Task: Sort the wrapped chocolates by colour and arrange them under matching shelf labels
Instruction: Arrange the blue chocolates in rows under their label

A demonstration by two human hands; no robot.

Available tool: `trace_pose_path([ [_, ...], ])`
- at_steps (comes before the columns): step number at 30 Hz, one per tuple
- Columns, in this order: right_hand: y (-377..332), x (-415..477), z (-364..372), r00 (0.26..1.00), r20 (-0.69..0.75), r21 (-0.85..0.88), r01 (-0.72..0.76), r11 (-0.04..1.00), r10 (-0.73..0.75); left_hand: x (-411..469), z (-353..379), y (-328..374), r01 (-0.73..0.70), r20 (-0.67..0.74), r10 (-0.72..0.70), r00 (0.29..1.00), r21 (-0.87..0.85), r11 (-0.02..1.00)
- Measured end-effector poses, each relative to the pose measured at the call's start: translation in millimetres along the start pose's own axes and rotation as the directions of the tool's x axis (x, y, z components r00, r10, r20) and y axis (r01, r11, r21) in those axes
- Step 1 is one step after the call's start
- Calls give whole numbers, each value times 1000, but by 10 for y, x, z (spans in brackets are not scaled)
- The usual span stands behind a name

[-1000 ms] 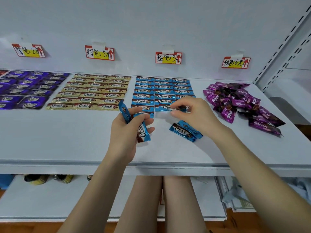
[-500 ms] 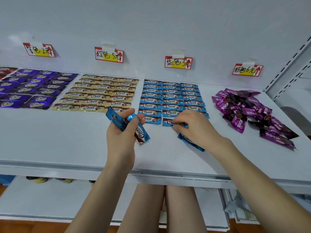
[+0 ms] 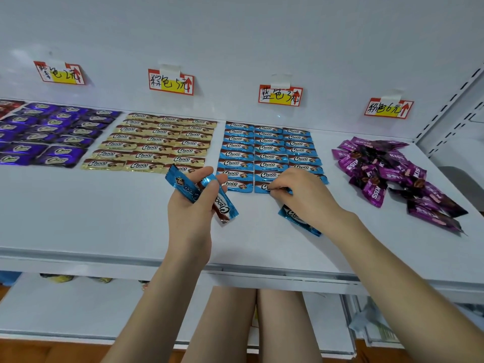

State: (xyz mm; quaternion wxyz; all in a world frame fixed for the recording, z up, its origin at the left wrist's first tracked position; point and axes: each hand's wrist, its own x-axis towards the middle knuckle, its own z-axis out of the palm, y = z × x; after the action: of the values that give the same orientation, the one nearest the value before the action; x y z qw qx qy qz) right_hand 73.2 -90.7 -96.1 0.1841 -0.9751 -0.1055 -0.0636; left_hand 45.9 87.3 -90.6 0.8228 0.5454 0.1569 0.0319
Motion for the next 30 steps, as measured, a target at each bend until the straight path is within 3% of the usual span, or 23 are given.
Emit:
trace_pose_path([
  [6,-10,-14,-9,1000,-11,38,-3,999,4,-20,8,4,42,38,-40,998,-68,997],
  [9,-115,-97,-73,990,-123,334,-19,942,63,-40,35,8,82,81,-72,994,-134,988],
  [11,-214,-172,-127,990,-116,522,-4,853,76,-60,71,4,90,117,-70,991,-177,980],
  [14,-324,-286,-155,997,-53,640,-15,768,64,-111,144,-14,94,193,-48,980,-236,967],
  [19,-340,-432,-201,994,5,750,-79,656,113,-208,302,-38,36,308,12,951,-149,988],
  [26,-185,-581,-338,968,-57,807,-99,582,244,-362,567,-106,-66,461,24,887,74,995],
  [30,-96,-615,-385,904,-159,861,-70,504,398,-422,640,-143,-62,503,0,864,107,992],
])
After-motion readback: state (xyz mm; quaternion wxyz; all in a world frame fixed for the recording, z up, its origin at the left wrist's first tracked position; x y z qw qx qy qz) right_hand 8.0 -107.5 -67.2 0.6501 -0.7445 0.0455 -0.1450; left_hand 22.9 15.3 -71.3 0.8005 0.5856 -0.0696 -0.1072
